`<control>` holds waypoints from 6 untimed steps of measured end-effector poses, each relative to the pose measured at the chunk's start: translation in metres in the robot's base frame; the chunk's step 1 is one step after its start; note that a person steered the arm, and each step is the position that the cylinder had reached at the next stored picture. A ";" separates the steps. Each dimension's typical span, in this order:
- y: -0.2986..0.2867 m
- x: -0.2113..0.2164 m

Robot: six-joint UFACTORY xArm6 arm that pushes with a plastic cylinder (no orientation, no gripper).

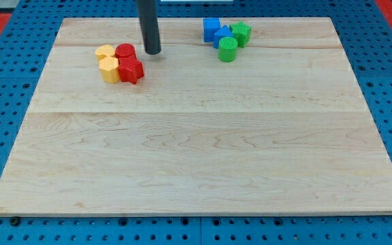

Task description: Slide your hand above the red circle

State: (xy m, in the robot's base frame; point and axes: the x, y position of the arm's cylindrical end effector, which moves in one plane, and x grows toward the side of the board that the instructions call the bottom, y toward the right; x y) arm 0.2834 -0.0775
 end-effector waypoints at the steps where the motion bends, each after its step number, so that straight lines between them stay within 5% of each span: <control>1: -0.002 -0.007; 6: -0.043 -0.023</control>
State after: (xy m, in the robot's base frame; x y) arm 0.2605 -0.1205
